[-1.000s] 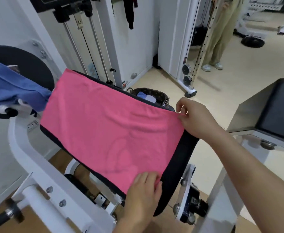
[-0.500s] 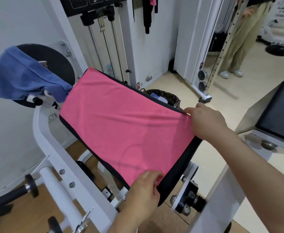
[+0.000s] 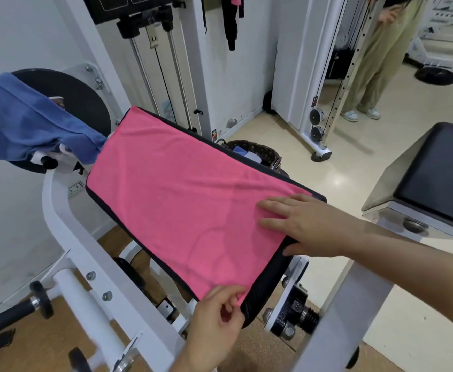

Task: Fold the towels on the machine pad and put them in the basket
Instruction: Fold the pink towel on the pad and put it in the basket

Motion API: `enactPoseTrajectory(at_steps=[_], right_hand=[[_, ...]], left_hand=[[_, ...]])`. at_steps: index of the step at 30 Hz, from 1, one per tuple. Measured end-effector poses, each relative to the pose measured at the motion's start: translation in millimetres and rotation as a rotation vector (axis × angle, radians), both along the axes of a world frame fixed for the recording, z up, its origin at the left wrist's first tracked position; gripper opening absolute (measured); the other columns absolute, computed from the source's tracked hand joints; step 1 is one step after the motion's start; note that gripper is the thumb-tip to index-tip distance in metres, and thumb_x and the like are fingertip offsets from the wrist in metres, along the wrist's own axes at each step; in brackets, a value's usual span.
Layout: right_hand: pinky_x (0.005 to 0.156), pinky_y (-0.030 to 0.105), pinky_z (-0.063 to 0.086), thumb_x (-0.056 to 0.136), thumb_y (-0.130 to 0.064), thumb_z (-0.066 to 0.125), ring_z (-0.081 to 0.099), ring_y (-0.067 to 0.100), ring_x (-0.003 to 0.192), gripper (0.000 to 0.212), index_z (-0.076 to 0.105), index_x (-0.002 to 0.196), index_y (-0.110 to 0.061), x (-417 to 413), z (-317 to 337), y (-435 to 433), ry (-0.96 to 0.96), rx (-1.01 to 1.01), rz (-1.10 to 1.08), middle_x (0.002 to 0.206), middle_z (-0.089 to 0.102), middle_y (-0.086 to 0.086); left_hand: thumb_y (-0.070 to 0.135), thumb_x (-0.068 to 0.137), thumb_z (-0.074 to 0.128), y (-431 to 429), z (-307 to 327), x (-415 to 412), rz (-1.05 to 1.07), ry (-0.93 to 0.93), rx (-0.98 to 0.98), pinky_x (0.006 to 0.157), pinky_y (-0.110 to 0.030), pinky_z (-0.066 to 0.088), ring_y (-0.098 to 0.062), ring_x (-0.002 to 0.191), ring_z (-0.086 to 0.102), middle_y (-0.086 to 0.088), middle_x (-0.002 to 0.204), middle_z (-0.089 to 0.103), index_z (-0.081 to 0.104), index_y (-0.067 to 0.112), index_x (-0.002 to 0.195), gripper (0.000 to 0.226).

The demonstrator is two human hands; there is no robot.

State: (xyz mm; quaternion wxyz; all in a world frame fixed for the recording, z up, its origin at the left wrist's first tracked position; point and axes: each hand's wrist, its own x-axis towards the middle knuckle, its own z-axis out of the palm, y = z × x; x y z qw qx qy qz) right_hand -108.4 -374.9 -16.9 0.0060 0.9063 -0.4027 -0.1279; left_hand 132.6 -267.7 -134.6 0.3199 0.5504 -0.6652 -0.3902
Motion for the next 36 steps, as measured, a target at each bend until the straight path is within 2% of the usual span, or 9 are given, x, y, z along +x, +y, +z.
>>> enactPoseTrajectory(at_steps=[3,5,9,14,17,20,25,31,36], right_hand=[[0.087,0.044,0.047,0.074,-0.048,0.065,0.052,0.019,0.126,0.046,0.058,0.113,-0.024,-1,-3,1,-0.035,-0.120,-0.026,0.137,0.053,0.002],[0.075,0.039,0.045,0.084,-0.029,0.042,0.059,0.018,0.110,0.023,0.056,0.100,-0.020,-2,-1,1,-0.087,-0.204,-0.046,0.120,0.059,0.000],[0.060,0.032,0.035,0.076,-0.009,0.013,0.064,0.021,0.087,0.046,0.059,0.084,-0.014,-13,3,-2,-0.114,-0.305,-0.051,0.095,0.062,0.001],[0.061,0.032,0.037,0.059,-0.002,0.049,0.058,0.022,0.069,0.019,0.053,0.062,-0.020,-2,11,-6,-0.073,-0.321,-0.202,0.068,0.055,-0.004],[0.067,0.031,0.032,0.067,-0.003,0.053,0.055,0.021,0.088,0.020,0.051,0.070,-0.023,10,30,-7,0.003,-0.243,-0.340,0.074,0.054,-0.006],[0.069,0.030,0.037,0.078,-0.008,0.050,0.057,0.020,0.096,0.028,0.063,0.088,-0.031,9,44,-16,-0.115,-0.129,-0.480,0.087,0.061,-0.005],[0.079,0.033,0.053,0.077,-0.020,0.071,0.063,0.013,0.089,0.017,0.070,0.077,-0.036,16,60,-42,-0.519,0.123,-0.700,0.090,0.070,-0.013],[0.067,0.028,0.060,0.091,-0.001,0.054,0.071,0.022,0.071,0.026,0.075,0.089,-0.016,65,79,-76,-0.919,0.239,-0.778,0.091,0.070,0.002],[0.074,0.040,0.060,0.087,0.000,0.061,0.071,0.023,0.073,0.022,0.072,0.082,-0.017,126,80,-131,-1.045,0.087,-0.818,0.085,0.073,0.007]], left_hand=[[0.009,0.078,0.057,0,-3,2,-0.032,0.014,-0.001,0.061,-0.011,0.039,-0.004,0.063,0.050,0.011,0.084,0.057,0.067,0.052,0.099,0.049],[0.009,0.080,0.057,-1,-5,4,-0.039,0.009,0.012,0.061,-0.011,0.039,-0.003,0.061,0.048,0.011,0.084,0.057,0.067,0.051,0.099,0.047],[0.009,0.086,0.066,-2,-6,8,-0.002,-0.062,0.043,0.060,-0.011,0.040,-0.001,0.060,0.049,0.017,0.073,0.056,0.063,0.048,0.094,0.039],[0.012,0.077,0.080,0,-5,14,0.081,0.016,0.184,0.064,-0.012,0.045,0.000,0.060,0.055,0.018,0.064,0.065,0.069,0.058,0.075,0.048],[0.020,0.080,0.077,-1,2,23,0.049,0.001,0.168,0.067,-0.016,0.045,-0.003,0.067,0.059,0.013,0.071,0.067,0.070,0.050,0.069,0.032],[0.019,0.089,0.067,-6,15,33,0.045,0.042,0.207,0.059,-0.017,0.039,-0.001,0.058,0.050,0.010,0.061,0.057,0.066,0.037,0.072,0.025],[0.014,0.081,0.075,-30,40,58,0.156,0.133,0.243,0.059,-0.010,0.040,0.002,0.058,0.055,0.007,0.062,0.067,0.076,0.024,0.074,0.012],[0.001,0.075,0.077,-82,60,126,0.161,0.252,0.348,0.065,-0.021,0.052,-0.008,0.067,0.066,-0.005,0.075,0.075,0.080,0.024,0.073,0.023],[0.008,0.080,0.073,-131,65,191,0.252,0.289,0.299,0.051,-0.018,0.046,-0.008,0.049,0.056,-0.004,0.056,0.066,0.078,0.013,0.066,0.016]])
